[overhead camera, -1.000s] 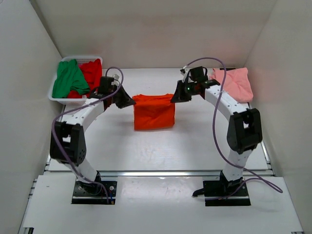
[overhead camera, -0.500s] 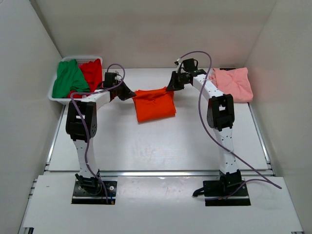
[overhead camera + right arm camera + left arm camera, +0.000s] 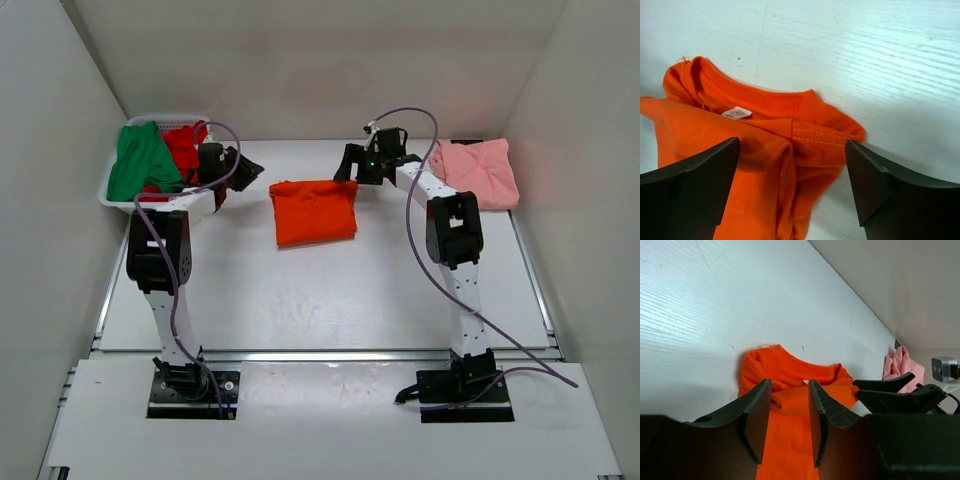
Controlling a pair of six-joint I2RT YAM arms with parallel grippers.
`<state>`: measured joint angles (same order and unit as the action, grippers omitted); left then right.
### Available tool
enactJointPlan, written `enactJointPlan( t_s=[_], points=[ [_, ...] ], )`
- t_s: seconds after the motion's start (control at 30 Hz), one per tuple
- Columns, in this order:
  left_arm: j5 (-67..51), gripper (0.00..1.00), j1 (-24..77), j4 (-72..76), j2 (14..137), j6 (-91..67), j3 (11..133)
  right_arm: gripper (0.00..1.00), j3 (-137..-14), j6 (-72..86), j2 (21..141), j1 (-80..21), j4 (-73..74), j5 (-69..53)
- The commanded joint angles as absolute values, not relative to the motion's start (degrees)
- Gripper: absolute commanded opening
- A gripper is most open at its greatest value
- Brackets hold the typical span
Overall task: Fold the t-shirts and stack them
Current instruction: Put the neatly folded tshirt into the corner of the board with the right arm
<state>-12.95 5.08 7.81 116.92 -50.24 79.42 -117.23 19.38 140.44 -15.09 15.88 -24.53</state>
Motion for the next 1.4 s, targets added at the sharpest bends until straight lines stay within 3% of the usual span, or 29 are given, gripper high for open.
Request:
enactJointPlan(
  t_s=[0.0, 0.17, 0.33, 0.53, 0.8, 1.2, 1.37],
  points=[
    [-12.6, 0.46, 6.3, 10.8, 108.0, -46.2, 77.7, 0.86, -114.4, 18.8, 131.2, -13.7, 8.8, -21.8],
    [-20.2, 0.46, 9.2, 10.5, 106.9, -46.2, 74.0, 0.99, -104.4, 18.8, 125.0, -14.2, 7.5, -22.6],
    [-24.7, 0.45, 12.8, 7.7, 114.1, -47.1, 77.1, 0.99, -97.1, 19.4, 121.2, -15.7, 9.9, -21.6],
    [-22.6, 0.44, 14.4, -3.0, 124.8, -47.3, 86.6, 0.99, -99.5, 18.5, 125.6, -18.2, 16.6, -18.5],
    [-25.0, 0.42, 14.2, -5.4, 129.8, -49.2, 89.0, 0.99, -118.7, 19.2, 139.1, -21.9, 37.0, -14.2],
    [-25.1, 0.40, 14.6, -4.2, 129.7, -49.3, 86.7, 0.99, -106.4, 22.0, 128.8, -22.3, 34.1, -6.9],
    [-25.2, 0.40, 14.2, -4.1, 129.6, -49.3, 86.0, 0.99, -107.0, 22.0, 130.3, -22.5, 35.9, -8.2]
  ],
)
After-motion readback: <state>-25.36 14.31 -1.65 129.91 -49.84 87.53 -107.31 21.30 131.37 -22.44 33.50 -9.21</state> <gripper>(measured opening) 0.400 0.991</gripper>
